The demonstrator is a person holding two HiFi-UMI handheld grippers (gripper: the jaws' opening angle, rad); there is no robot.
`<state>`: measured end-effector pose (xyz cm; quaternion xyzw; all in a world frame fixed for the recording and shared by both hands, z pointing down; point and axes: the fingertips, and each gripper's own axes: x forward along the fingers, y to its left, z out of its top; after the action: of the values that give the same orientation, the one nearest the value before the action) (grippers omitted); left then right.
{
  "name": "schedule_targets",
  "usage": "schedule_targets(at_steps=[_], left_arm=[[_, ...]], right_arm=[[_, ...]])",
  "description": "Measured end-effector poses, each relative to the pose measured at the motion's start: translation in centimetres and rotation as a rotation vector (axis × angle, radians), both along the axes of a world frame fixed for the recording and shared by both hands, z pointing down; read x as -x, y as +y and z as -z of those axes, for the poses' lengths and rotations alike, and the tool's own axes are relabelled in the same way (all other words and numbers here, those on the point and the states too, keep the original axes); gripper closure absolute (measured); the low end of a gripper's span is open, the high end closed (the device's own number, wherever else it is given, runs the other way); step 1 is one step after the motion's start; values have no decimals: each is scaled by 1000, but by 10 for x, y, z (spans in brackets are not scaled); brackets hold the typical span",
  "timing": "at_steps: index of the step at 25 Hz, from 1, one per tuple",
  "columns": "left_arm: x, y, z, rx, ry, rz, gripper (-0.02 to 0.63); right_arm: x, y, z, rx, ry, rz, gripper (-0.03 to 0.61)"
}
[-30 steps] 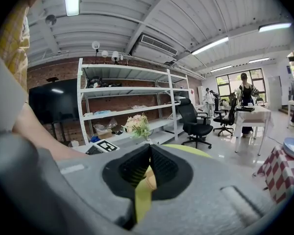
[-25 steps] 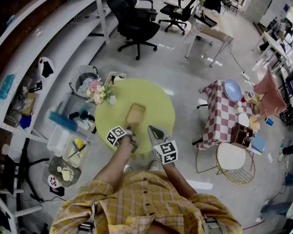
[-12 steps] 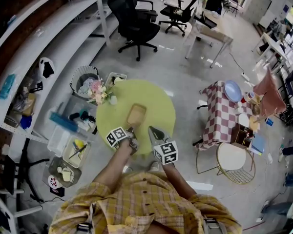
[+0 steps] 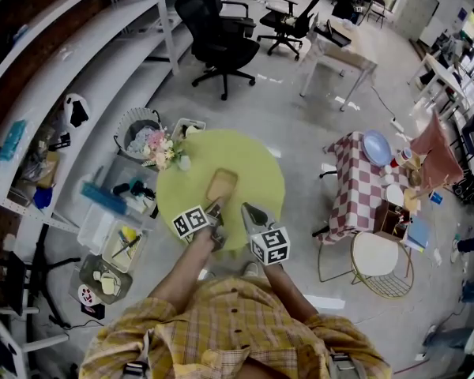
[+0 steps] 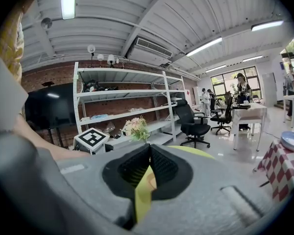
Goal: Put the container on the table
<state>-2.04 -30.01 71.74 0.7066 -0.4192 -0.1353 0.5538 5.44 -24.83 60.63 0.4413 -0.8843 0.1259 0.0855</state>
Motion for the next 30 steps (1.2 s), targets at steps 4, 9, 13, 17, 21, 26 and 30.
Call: schedule_targets(at_steps=[4,9,13,17,21,26,30], left_arm=[[-5,2,19,-94,-51,-45,609],[-11,15,38,-207,-127,-110,609],[-12,19,56,-289,-165,-136,609],[-13,21,72,-356,-204,-155,609],[-13,30,79,-413,-275,-181,609],[-9,34,84,-451,-338,-187,609],[-7,36,92,-490,-379,-196,609]], right_arm=[[2,0,1,-3,-8,2,580],[0,0,1,2,-24,-10,580],[0,0,2,3,-32,-7,580],[1,1,1,3,-45,-9,580],[-2,2,1,7,-60,-22,580],[-4,2,1,-1,-74,-42,580],[-5,1,0,8,-85,-52,580]])
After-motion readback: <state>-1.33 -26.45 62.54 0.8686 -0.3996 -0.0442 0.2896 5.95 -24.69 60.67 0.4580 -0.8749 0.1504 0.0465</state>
